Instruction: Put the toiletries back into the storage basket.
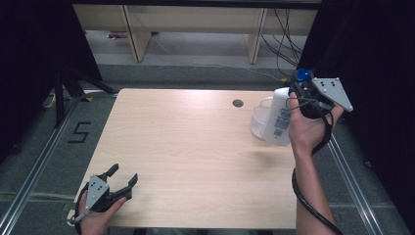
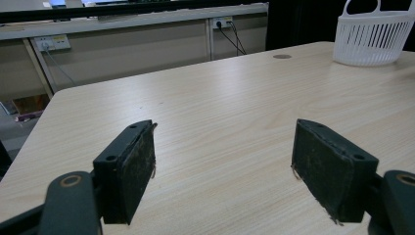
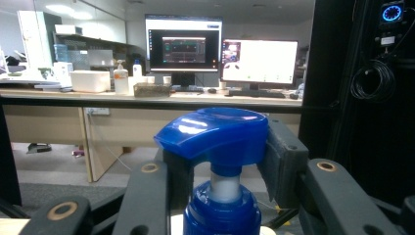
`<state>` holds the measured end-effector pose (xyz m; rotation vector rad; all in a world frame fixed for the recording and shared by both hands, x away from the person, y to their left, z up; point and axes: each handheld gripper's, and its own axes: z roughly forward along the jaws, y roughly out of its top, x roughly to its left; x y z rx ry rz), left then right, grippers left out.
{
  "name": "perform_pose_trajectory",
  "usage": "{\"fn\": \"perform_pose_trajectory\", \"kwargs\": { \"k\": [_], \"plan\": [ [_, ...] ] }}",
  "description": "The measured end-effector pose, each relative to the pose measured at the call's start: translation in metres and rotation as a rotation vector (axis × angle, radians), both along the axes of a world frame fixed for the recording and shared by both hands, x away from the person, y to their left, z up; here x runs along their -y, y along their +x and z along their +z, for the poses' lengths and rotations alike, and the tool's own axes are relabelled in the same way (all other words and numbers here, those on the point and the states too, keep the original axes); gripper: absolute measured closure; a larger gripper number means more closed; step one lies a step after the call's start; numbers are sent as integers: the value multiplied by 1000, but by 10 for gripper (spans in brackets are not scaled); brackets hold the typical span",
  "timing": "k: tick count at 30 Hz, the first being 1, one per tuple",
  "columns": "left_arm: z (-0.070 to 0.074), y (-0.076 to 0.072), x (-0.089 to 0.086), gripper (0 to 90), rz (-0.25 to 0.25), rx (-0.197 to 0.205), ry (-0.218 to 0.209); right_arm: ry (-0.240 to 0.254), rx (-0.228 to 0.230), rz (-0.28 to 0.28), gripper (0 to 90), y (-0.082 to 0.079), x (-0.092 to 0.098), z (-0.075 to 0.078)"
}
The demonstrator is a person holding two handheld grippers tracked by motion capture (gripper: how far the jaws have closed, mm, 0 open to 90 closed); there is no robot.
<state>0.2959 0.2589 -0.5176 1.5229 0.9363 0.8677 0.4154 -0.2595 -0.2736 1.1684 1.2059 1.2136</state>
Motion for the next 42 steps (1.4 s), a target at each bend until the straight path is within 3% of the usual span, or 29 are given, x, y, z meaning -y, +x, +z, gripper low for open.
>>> {"fn": "perform_pose_trajectory", "kwargs": {
  "k": [1,5,42],
  "plan": [
    [0,0,0,237,0,0,1,18,-6,6,605,0,-1,0],
    [1,-1,0,237,3,-12,13,1,2,-4,605,4,1,2],
    [-1,0,-1,237,12,-15,5,6,5,-23,605,35,6,15]
  ]
}}
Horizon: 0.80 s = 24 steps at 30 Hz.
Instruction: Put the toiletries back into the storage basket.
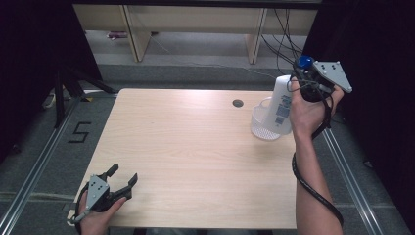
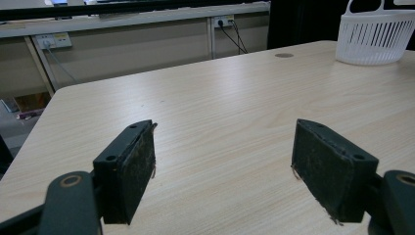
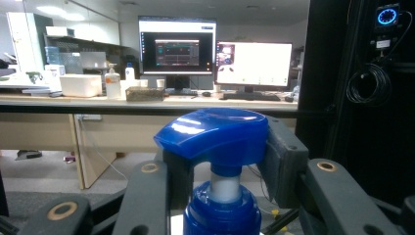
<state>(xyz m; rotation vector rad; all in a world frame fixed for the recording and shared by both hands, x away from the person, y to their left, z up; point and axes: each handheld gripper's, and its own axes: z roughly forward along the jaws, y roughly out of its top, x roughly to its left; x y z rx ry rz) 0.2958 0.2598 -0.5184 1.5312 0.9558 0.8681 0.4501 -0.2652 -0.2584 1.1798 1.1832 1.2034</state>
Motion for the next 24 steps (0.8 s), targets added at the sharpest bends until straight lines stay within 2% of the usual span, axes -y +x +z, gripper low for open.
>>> {"fn": "perform_pose_trajectory", "kwargs": {
  "k": [4,6,8,11,24],
  "plan": [
    [-1,1,0,237,1,9,-6,2,3,-5,605,3,0,2],
    [0,-1,0,237,2,-5,3,-3,5,-5,605,4,0,3],
    [-1,1,0,237,3,10,-5,0,0,-6,604,5,0,4],
    [0,0,-1,237,3,-5,3,-5,5,-8,604,8,1,6],
    [0,-1,-1,237,7,-6,2,10,5,-5,605,20,0,9]
  ]
}}
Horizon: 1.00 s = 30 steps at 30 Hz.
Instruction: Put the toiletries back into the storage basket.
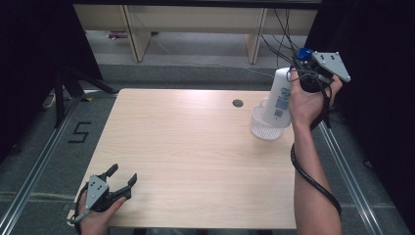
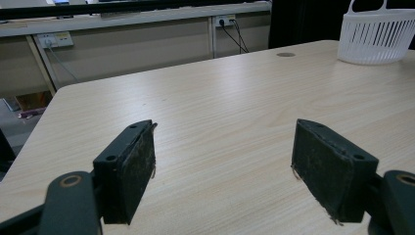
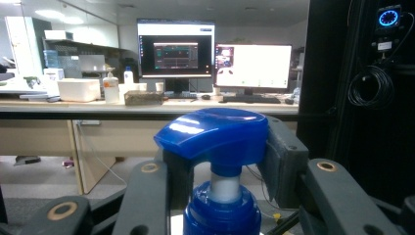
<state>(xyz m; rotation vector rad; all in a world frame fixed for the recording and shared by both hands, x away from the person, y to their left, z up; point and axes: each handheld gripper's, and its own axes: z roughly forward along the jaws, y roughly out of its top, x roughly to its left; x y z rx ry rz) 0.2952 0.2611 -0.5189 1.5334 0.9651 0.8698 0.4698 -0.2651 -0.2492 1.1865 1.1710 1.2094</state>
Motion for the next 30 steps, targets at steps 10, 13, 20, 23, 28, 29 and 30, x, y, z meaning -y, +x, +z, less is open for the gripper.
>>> {"fn": "perform_pose_trajectory", "kwargs": {
  "k": [10,13,20,23,28,29,30],
  "plan": [
    [-1,0,0,238,-2,0,5,6,-12,-1,604,11,3,-3],
    [-1,2,1,237,-9,13,2,1,-11,-5,604,15,5,-3],
    [-2,1,1,237,-6,13,2,11,-30,-7,604,21,8,-5],
    [-1,0,1,237,0,0,16,18,-37,-7,604,24,8,-8],
    [-2,1,1,238,-8,16,8,20,-39,-7,604,30,9,-10],
    [-1,1,1,237,-8,16,8,24,-45,-5,605,30,8,-10],
    [-1,1,1,237,-8,16,9,22,-42,-2,604,31,8,-11]
  ]
}}
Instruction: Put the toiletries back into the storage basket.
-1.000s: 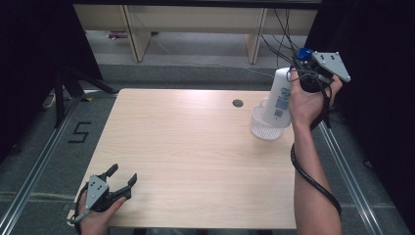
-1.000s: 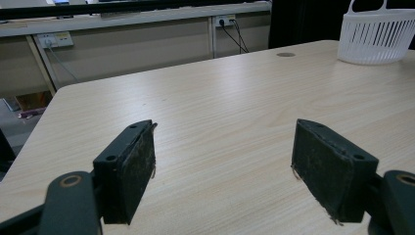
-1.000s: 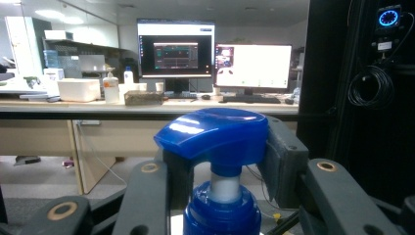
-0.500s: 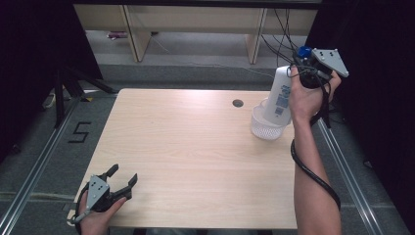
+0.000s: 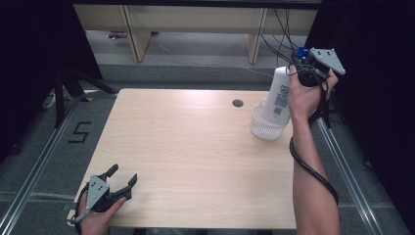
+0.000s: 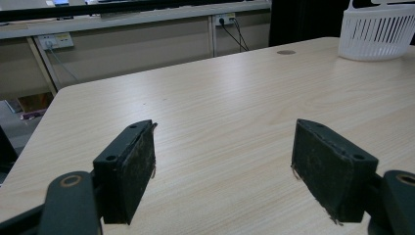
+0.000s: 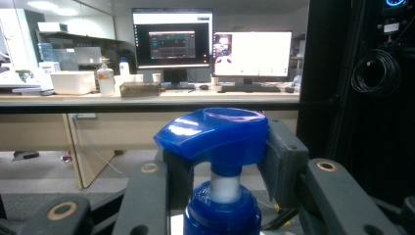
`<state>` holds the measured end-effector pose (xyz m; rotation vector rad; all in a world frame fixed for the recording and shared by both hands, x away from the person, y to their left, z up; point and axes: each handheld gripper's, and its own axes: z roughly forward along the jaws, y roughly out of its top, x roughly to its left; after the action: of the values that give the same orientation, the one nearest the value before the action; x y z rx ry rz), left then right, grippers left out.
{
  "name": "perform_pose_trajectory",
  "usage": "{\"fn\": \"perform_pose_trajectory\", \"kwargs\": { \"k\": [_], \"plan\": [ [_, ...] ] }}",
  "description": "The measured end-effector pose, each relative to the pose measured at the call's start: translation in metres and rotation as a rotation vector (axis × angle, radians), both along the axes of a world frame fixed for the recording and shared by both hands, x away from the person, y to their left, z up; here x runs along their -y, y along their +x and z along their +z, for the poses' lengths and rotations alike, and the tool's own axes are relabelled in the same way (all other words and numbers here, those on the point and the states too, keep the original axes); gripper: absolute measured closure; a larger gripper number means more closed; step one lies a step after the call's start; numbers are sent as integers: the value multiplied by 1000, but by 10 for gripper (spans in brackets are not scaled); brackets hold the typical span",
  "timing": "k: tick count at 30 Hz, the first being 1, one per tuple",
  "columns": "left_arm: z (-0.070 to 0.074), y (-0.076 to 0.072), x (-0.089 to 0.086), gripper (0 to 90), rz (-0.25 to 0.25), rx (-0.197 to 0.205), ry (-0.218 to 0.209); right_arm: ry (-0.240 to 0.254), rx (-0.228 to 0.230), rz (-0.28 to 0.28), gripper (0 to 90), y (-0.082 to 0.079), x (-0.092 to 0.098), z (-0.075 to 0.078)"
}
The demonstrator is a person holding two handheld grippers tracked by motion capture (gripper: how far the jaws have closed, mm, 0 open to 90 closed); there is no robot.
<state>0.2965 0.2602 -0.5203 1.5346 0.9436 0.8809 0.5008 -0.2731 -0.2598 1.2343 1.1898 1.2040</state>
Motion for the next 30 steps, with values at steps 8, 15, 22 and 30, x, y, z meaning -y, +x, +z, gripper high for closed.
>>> {"fn": "perform_pose_trajectory", "kwargs": {
  "k": [8,15,22,30],
  "plan": [
    [0,0,0,237,-1,0,-1,-5,-4,3,604,5,0,-2],
    [0,-1,1,238,3,-13,3,1,-10,3,605,9,2,-7],
    [0,-1,1,238,4,-13,1,1,-18,9,605,12,1,-11],
    [0,-1,1,238,4,-12,1,-3,-19,10,605,15,0,-14]
  ]
}}
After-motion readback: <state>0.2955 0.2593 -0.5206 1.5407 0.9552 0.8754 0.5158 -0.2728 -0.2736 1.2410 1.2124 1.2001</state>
